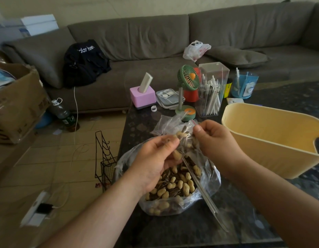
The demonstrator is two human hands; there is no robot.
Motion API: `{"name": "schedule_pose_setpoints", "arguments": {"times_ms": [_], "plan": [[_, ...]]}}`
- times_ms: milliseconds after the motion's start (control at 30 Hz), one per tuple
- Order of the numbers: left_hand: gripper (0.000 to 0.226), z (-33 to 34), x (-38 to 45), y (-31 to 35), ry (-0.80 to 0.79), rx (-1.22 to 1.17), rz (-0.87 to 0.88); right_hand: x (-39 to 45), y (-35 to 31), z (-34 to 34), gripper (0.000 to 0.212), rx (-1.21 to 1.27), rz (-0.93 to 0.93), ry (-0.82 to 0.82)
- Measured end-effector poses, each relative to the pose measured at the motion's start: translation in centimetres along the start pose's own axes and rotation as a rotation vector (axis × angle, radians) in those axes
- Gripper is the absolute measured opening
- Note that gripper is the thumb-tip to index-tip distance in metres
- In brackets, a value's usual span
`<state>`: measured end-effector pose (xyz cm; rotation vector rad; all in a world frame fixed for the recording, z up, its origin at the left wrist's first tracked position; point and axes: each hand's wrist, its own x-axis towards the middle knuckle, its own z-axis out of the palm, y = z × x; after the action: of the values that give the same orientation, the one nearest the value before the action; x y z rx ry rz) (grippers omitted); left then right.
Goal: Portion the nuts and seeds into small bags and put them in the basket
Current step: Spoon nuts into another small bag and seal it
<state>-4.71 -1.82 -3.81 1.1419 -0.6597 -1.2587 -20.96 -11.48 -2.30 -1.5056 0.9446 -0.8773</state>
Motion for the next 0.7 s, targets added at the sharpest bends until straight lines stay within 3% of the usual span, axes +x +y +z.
{"name": "schedule_pose_setpoints", "arguments": {"times_ms": [100,200,367,600,700], "plan": [[0.039,-0.3,0.3,0.3,0.098,0.000,0.058,-0.3,0.1,-0.1,0.031,-0.002,0.057,-0.105],[0.024,-0.5,0.2,0.4,0.141,0.098,0.110,-0.5,0.0,-0.2,0.031,-0.013,0.126,-0.191],[0.043,-0.7,0.2,-0.1,0.126,0.220,0.186,-0.8,-0.4,0.6,0.045,0.146,0.185,-0.340],[0.031,-0.3,0.1,-0.2,0.119,0.328,0.204,-0.9,0.3,1.2,0.036,0.115,0.092,-0.225],[0.041,-0.2,0.1,-0.1,0.107,0.262,0.164,-0.8,0.1,0.8,0.027,0.052,0.062,-0.220]]}}
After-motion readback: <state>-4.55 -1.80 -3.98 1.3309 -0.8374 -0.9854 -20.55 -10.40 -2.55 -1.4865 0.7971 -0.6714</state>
